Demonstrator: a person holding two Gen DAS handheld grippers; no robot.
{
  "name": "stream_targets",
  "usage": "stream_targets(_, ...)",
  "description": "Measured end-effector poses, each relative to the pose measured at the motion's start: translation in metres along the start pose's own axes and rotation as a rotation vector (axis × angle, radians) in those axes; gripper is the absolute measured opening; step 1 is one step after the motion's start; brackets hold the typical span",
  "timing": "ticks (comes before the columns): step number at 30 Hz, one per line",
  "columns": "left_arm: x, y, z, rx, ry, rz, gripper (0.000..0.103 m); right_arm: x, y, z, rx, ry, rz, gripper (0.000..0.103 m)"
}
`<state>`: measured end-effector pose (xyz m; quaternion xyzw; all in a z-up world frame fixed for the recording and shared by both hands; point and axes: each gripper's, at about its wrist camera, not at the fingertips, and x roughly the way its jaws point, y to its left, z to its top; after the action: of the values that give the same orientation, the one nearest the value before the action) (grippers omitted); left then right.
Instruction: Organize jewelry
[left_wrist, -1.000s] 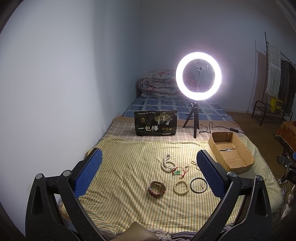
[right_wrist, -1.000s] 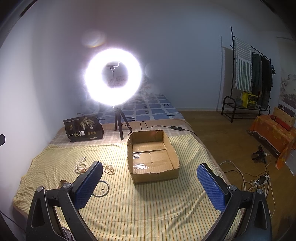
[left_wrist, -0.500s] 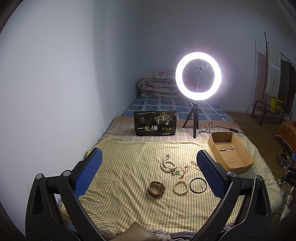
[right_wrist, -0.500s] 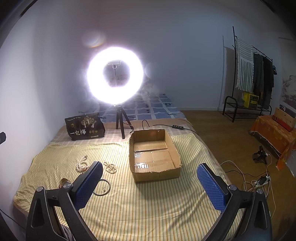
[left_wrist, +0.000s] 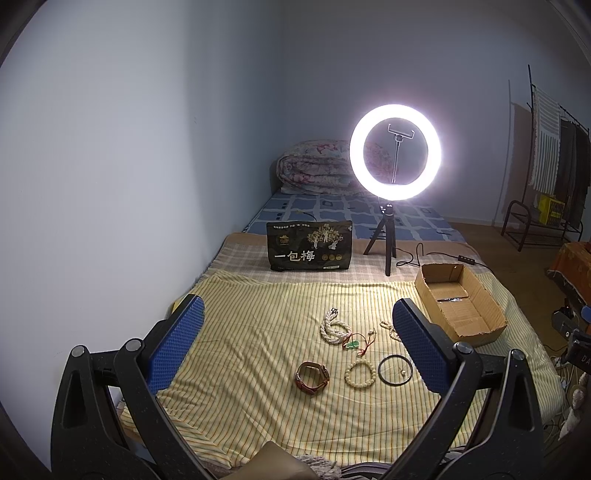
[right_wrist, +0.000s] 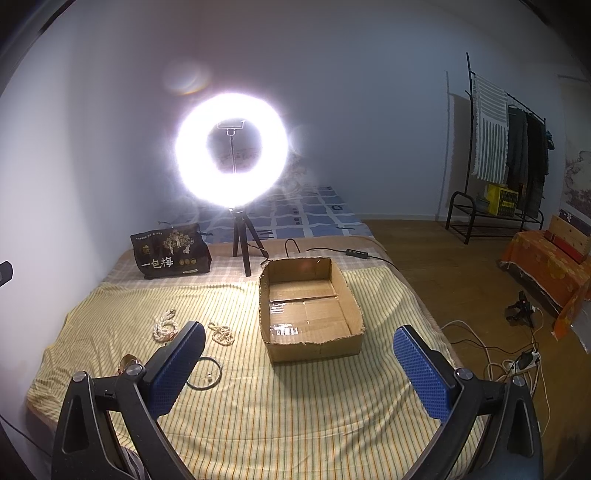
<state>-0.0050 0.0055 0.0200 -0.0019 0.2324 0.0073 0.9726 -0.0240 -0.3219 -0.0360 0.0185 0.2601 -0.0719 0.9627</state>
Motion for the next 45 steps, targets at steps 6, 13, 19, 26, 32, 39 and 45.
stream_targets(6, 0.001, -0.001, 0.004, 0.000, 0.005, 0.001, 0.103, 0.002, 0.000, 0.001, -0.002, 0.006, 0.003, 0.103)
stream_targets(13, 0.008, -0.001, 0.002, 0.000, 0.017, 0.007, 0.103, 0.007, 0.001, 0.000, -0.006, 0.016, 0.010, 0.103)
stream_targets(19, 0.021, 0.011, -0.008, -0.011, 0.038, 0.029, 0.103, 0.017, 0.002, 0.001, -0.028, 0.027, 0.021, 0.103)
stream_targets(26, 0.045, 0.027, -0.018, -0.022, 0.083, 0.053, 0.103, 0.036, 0.010, 0.003, -0.060, 0.026, 0.071, 0.103)
stream_targets(32, 0.069, 0.039, -0.031, -0.033, 0.145, 0.036, 0.103, 0.059, 0.030, 0.007, -0.144, 0.055, 0.130, 0.103)
stream_targets(39, 0.095, 0.045, -0.047, -0.053, 0.214, 0.013, 0.103, 0.092, 0.056, 0.009, -0.214, 0.122, 0.233, 0.103)
stream_targets(45, 0.118, 0.048, -0.061, -0.075, 0.278, -0.022, 0.102, 0.126, 0.081, 0.007, -0.273, 0.198, 0.320, 0.101)
